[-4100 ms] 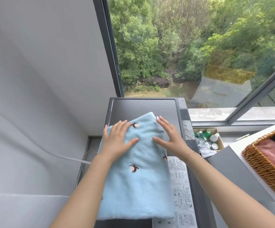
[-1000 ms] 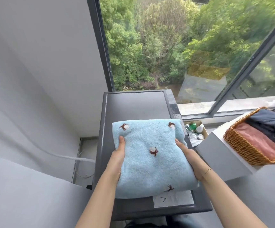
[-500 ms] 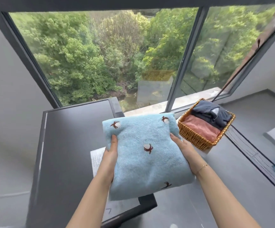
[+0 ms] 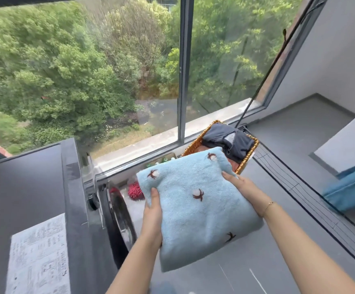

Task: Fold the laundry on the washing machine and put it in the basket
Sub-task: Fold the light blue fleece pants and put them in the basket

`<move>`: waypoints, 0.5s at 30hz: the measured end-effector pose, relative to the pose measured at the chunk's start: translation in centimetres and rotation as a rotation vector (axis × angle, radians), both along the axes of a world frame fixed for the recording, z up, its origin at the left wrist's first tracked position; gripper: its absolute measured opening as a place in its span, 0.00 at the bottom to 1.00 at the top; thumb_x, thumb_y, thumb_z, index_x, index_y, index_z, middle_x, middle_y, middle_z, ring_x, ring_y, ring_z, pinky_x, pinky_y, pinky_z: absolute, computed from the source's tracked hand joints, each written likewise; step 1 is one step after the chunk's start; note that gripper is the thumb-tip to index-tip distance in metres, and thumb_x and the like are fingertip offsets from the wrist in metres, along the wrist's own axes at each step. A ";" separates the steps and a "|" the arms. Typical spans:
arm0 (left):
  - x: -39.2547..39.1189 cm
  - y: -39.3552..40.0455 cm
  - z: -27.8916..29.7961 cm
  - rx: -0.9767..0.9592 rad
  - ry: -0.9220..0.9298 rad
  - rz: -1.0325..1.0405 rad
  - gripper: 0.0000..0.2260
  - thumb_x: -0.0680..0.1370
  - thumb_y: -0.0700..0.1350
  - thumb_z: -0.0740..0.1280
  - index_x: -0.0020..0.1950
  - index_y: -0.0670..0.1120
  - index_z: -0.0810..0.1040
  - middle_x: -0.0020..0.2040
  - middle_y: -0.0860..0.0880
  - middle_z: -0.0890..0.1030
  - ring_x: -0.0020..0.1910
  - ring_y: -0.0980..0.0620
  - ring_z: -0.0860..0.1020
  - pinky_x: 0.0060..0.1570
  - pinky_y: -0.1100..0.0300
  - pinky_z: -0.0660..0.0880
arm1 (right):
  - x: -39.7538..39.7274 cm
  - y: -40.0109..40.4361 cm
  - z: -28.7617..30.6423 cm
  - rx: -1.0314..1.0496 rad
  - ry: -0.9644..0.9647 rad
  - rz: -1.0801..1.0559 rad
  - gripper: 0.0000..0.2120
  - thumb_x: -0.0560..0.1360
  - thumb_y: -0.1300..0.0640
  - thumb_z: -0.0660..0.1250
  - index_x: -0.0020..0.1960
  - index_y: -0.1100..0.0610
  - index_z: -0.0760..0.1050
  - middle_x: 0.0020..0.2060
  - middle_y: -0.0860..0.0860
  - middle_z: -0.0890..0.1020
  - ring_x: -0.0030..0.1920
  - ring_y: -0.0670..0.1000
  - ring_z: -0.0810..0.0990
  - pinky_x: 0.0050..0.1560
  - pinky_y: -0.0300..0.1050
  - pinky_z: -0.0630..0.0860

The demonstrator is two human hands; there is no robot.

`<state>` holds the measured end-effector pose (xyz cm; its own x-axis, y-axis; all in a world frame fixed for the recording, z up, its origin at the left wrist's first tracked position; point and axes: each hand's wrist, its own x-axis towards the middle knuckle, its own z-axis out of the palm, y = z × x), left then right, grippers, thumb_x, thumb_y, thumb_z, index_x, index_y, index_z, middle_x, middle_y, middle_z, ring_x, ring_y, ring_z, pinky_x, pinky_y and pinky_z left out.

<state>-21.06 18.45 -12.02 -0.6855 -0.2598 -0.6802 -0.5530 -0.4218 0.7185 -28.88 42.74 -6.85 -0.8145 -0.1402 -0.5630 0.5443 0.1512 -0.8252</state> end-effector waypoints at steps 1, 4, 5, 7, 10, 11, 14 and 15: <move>-0.8 0.8 -1.1 0.032 -0.025 0.017 0.52 0.55 0.82 0.61 0.74 0.58 0.64 0.71 0.50 0.71 0.69 0.44 0.71 0.66 0.41 0.69 | -1.2 0.8 -0.1 0.016 -0.009 0.020 0.18 0.73 0.44 0.69 0.58 0.53 0.78 0.48 0.54 0.85 0.48 0.55 0.85 0.48 0.47 0.81; -5.2 3.9 -2.3 0.106 -0.037 0.068 0.39 0.67 0.75 0.63 0.72 0.55 0.67 0.65 0.48 0.77 0.62 0.44 0.77 0.61 0.43 0.74 | -7.2 3.4 -1.1 0.044 -0.066 0.098 0.20 0.73 0.43 0.69 0.61 0.51 0.77 0.51 0.53 0.85 0.51 0.55 0.84 0.54 0.51 0.80; -6.3 4.3 -2.4 0.135 -0.033 0.087 0.35 0.71 0.71 0.62 0.71 0.52 0.68 0.62 0.47 0.79 0.58 0.44 0.79 0.57 0.44 0.77 | -8.7 3.7 -1.3 0.065 -0.083 0.145 0.21 0.73 0.43 0.69 0.62 0.51 0.76 0.52 0.53 0.84 0.52 0.55 0.84 0.57 0.53 0.79; -9.8 5.3 -3.3 0.155 -0.028 0.126 0.33 0.73 0.69 0.61 0.71 0.51 0.69 0.59 0.47 0.81 0.54 0.44 0.82 0.49 0.48 0.81 | -13.2 4.3 -2.1 0.108 -0.108 0.242 0.19 0.76 0.44 0.66 0.63 0.52 0.74 0.54 0.52 0.83 0.53 0.53 0.83 0.60 0.53 0.77; -15.3 6.7 -5.8 0.161 -0.022 0.201 0.35 0.71 0.70 0.62 0.70 0.49 0.69 0.58 0.47 0.81 0.53 0.45 0.82 0.45 0.51 0.81 | -19.9 4.6 -3.6 0.137 -0.123 0.299 0.16 0.78 0.47 0.63 0.62 0.54 0.74 0.55 0.53 0.83 0.55 0.54 0.82 0.60 0.52 0.77; -16.7 7.4 -6.4 0.173 -0.017 0.213 0.34 0.72 0.69 0.62 0.70 0.49 0.70 0.58 0.47 0.81 0.53 0.46 0.82 0.48 0.50 0.81 | -21.8 4.6 -4.1 0.164 -0.118 0.298 0.15 0.79 0.48 0.63 0.62 0.54 0.74 0.54 0.53 0.83 0.54 0.54 0.82 0.57 0.51 0.78; -22.2 10.2 -8.4 0.240 -0.017 0.236 0.24 0.76 0.63 0.62 0.67 0.50 0.71 0.57 0.47 0.82 0.52 0.47 0.82 0.50 0.50 0.80 | -29.5 5.1 -6.6 0.314 -0.095 0.303 0.13 0.79 0.49 0.63 0.59 0.55 0.75 0.49 0.51 0.83 0.48 0.51 0.82 0.45 0.44 0.78; -23.4 11.0 -8.9 0.285 -0.008 0.244 0.22 0.78 0.60 0.61 0.67 0.50 0.70 0.57 0.46 0.82 0.53 0.47 0.82 0.50 0.49 0.80 | -31.3 5.4 -7.5 0.358 -0.084 0.323 0.13 0.79 0.48 0.63 0.59 0.54 0.75 0.50 0.50 0.82 0.48 0.51 0.81 0.46 0.44 0.77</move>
<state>-44.46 29.42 -20.88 -0.6211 -0.2146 -0.7538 -0.4167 -0.7242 0.5494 -60.21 48.13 -14.35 -0.7110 -0.1635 -0.6839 0.4855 0.5895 -0.6456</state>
